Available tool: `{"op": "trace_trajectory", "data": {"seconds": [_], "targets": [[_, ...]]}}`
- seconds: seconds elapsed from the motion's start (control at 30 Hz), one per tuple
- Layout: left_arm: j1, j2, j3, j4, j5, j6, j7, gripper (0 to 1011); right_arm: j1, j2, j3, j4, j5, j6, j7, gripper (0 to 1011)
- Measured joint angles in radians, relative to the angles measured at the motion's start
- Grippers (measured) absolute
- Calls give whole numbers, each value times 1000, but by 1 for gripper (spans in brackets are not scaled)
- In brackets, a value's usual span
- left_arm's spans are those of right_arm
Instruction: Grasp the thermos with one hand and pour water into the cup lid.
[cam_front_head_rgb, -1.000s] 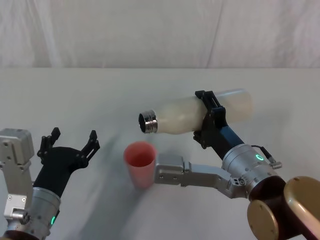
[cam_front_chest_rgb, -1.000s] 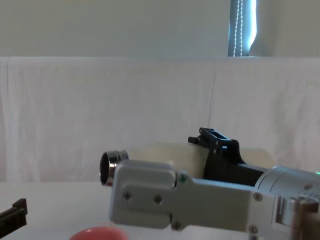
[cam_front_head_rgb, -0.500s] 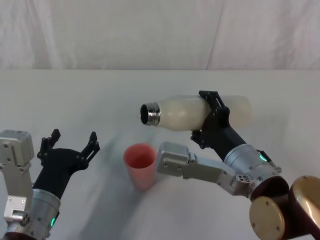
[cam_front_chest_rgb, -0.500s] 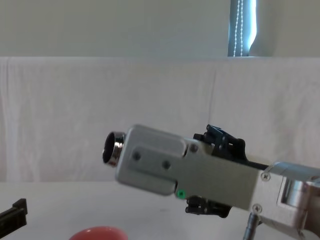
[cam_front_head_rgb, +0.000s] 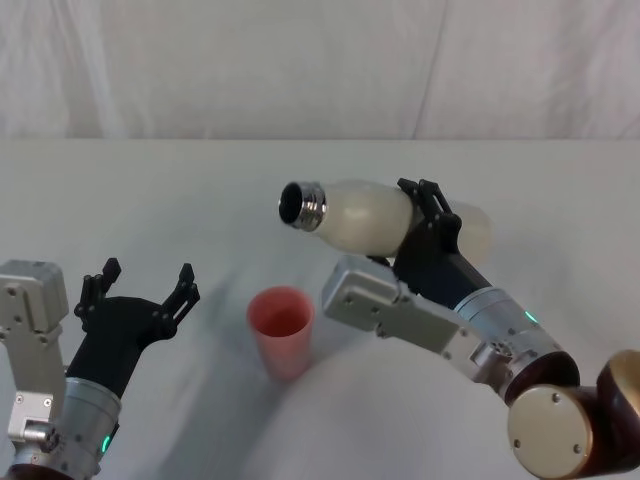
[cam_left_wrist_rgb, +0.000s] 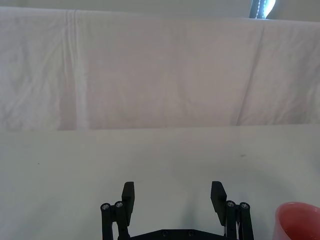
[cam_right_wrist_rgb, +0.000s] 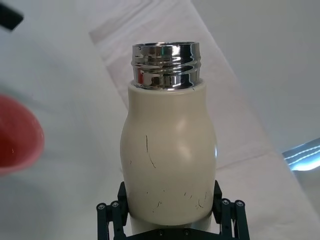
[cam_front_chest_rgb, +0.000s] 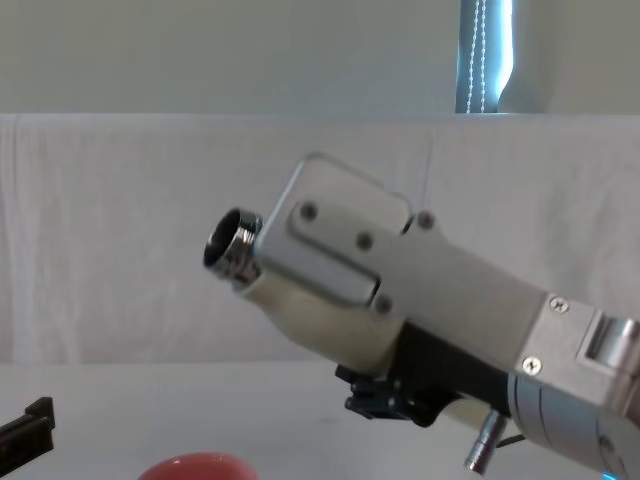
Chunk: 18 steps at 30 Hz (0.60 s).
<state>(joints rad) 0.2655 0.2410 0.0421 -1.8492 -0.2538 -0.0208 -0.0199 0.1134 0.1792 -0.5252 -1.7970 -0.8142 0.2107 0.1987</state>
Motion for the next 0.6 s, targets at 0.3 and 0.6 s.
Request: {"op": "trace_trajectory", "data": {"seconds": [0.3,0.6], "targets": [[0,0,0,0,0,0,0,1001,-23,-38,40,-4,112,-16,-7,961],[0,0,0,0,0,0,0,1001,-40,-70,78,1,209,-23,-13,961]]}}
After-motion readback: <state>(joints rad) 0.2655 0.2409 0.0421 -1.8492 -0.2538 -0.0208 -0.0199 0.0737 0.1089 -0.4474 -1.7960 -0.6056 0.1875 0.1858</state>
